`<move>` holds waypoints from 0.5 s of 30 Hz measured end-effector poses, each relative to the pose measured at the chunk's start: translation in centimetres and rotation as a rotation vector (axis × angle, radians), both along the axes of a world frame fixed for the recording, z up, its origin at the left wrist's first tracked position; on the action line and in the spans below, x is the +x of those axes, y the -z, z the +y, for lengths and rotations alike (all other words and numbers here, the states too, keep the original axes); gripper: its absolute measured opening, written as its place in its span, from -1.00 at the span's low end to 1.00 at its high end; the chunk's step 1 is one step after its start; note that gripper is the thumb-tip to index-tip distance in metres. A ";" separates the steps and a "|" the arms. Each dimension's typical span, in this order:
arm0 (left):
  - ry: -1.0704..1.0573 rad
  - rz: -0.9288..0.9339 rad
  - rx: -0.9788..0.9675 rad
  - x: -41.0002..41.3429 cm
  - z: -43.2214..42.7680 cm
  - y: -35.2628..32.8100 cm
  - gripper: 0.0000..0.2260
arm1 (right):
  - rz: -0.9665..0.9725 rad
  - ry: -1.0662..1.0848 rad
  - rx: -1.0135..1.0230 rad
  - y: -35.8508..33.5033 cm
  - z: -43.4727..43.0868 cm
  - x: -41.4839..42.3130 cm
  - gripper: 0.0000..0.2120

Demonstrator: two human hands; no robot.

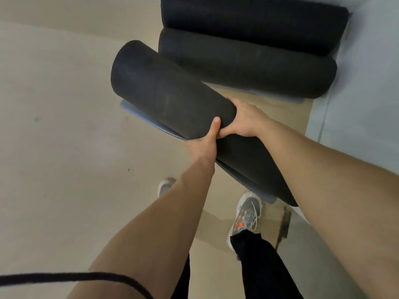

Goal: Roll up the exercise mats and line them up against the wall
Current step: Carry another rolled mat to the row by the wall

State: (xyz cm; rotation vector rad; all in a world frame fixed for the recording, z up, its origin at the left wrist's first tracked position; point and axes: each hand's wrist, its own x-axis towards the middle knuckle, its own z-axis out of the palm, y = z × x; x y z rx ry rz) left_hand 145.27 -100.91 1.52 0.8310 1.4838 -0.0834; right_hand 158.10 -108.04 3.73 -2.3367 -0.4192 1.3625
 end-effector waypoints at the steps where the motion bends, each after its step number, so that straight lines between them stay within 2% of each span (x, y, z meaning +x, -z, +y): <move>1: -0.028 0.002 0.000 0.2 -1.0 1.6 0.05 | 0.000 -0.026 -0.008 1.6 -0.6 0.4 -0.05; 4: -0.088 -0.012 0.000 1.1 -3.4 5.9 0.08 | -0.007 -0.081 -0.031 5.7 -1.9 1.6 0.02; 7: -0.136 -0.036 -0.005 2.1 -4.8 9.1 0.15 | -0.025 -0.149 -0.079 8.4 -2.0 2.9 0.16; 10: -0.140 -0.046 -0.030 3.0 -5.2 12.1 0.19 | -0.100 -0.240 -0.114 10.7 -1.6 4.1 0.26; 13: -0.069 0.020 -0.070 4.1 -4.9 14.4 0.17 | -0.250 -0.334 -0.166 12.6 -2.3 4.2 0.10; 15: 0.000 0.084 -0.032 4.7 -4.6 15.4 0.05 | -0.382 -0.340 -0.199 13.5 -3.9 3.0 -0.04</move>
